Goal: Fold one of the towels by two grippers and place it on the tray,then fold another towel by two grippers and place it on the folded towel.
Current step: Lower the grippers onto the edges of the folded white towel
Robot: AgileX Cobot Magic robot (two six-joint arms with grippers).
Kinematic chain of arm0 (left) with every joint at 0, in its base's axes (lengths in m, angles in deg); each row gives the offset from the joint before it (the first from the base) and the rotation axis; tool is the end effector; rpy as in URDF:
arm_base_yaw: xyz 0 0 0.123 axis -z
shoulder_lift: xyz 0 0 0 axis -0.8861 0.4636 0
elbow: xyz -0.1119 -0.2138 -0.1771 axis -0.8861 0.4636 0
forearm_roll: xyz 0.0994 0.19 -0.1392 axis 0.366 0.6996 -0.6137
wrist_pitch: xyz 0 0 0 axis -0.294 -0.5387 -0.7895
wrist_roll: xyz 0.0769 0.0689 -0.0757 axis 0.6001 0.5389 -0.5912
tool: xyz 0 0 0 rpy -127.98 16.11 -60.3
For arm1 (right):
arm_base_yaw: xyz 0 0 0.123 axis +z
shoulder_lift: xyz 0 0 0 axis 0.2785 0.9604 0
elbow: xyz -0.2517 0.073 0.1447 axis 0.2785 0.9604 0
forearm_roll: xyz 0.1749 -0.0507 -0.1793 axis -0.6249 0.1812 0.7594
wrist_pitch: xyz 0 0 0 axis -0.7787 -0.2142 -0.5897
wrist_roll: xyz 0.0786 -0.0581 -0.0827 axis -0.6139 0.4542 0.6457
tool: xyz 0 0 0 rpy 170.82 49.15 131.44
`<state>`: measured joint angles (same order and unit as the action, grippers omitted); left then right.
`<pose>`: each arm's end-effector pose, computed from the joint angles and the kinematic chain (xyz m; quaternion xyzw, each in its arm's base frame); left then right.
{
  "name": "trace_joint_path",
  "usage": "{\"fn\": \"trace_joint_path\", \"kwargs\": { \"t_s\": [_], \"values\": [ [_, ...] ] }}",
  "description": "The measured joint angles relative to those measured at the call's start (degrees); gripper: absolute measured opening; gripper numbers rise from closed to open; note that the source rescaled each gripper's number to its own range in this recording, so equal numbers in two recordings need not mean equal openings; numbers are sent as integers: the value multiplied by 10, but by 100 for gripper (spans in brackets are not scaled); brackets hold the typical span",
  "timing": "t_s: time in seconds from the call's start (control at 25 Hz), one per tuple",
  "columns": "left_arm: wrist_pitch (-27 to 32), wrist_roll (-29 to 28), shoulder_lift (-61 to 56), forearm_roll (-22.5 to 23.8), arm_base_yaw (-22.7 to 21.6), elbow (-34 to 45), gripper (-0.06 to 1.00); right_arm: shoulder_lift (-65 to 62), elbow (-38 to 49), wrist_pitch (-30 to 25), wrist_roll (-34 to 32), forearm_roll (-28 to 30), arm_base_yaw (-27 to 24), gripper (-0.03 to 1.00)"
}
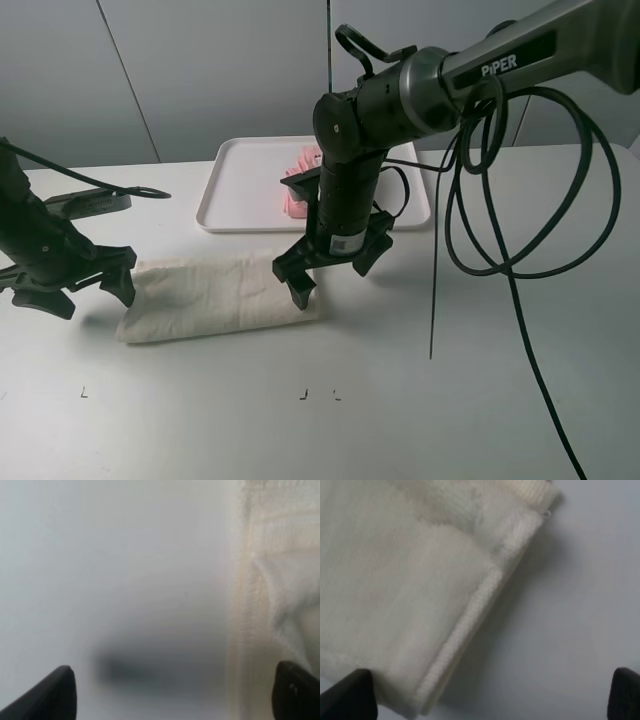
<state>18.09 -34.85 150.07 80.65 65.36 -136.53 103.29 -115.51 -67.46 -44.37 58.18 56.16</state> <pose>0.3054 -0.0268 0.0842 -0.0608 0.9965 -0.0471 0.0336 0.3163 0.2806 0.0807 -0.2927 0.9549 0.0509 0.0027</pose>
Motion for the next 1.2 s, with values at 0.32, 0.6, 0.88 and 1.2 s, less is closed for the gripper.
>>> {"fn": "trace_joint_path", "kwargs": {
  "t_s": [0.32, 0.6, 0.88, 1.2],
  "values": [
    [39, 36, -4, -2, 0, -18, 100, 0, -5, -4, 11, 6, 0, 100],
    [84, 35, -52, 27, 0, -56, 100, 0, -6, -5, 17, 12, 0, 100],
    [90, 12, -28, 52, 17, -56, 100, 0, -6, -5, 17, 12, 0, 100],
    [50, -82, 14, 131, 55, -57, 100, 0, -6, -24, 24, 12, 0, 100]
  ]
}}
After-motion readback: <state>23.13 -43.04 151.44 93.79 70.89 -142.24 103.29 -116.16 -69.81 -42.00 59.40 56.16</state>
